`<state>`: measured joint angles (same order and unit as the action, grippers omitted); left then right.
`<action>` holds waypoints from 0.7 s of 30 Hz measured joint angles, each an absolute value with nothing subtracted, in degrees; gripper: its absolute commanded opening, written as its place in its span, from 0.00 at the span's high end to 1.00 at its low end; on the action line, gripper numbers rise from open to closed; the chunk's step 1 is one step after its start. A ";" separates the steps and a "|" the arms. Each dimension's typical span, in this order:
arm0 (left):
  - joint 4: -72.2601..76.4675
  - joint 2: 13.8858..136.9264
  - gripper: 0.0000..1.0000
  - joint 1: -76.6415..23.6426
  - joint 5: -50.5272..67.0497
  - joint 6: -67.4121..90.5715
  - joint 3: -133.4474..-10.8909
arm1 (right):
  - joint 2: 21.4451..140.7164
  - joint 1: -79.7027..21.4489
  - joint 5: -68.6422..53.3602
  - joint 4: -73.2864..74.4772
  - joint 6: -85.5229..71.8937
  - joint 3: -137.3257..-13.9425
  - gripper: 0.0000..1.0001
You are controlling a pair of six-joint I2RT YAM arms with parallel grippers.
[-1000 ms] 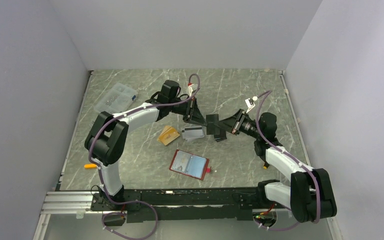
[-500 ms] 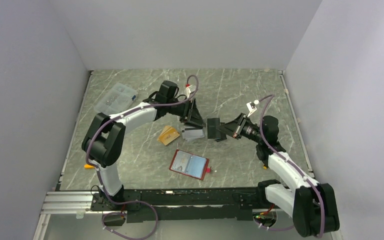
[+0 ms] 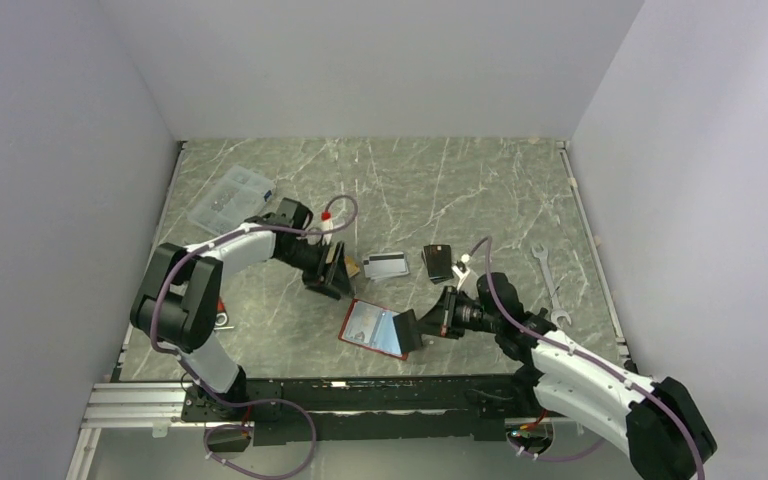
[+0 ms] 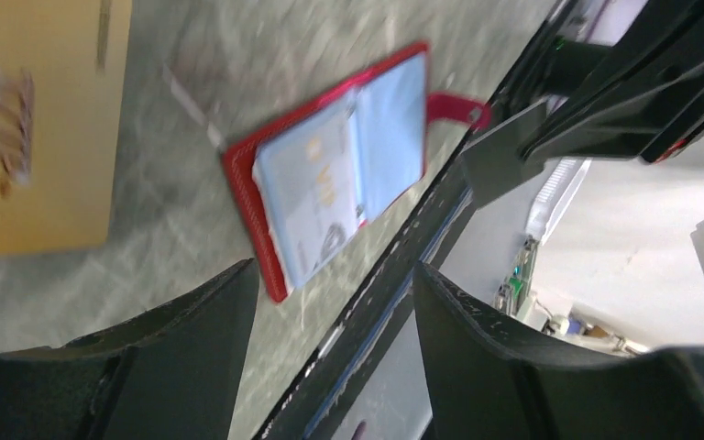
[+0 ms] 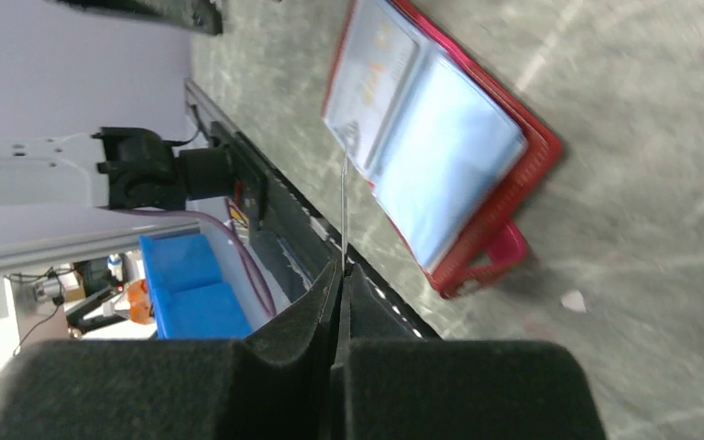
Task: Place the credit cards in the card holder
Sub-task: Turn over the card slot in the card holder.
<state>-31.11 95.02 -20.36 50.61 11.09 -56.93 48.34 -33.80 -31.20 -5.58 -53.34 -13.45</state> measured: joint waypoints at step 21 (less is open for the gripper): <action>-29.67 97.36 0.41 -25.74 43.68 6.79 -49.28 | 43.77 -35.73 -22.35 9.50 -56.14 -10.48 1.00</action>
<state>-29.67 97.36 -25.74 43.68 6.79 -49.28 43.77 -35.73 -22.35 9.50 -56.14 -10.48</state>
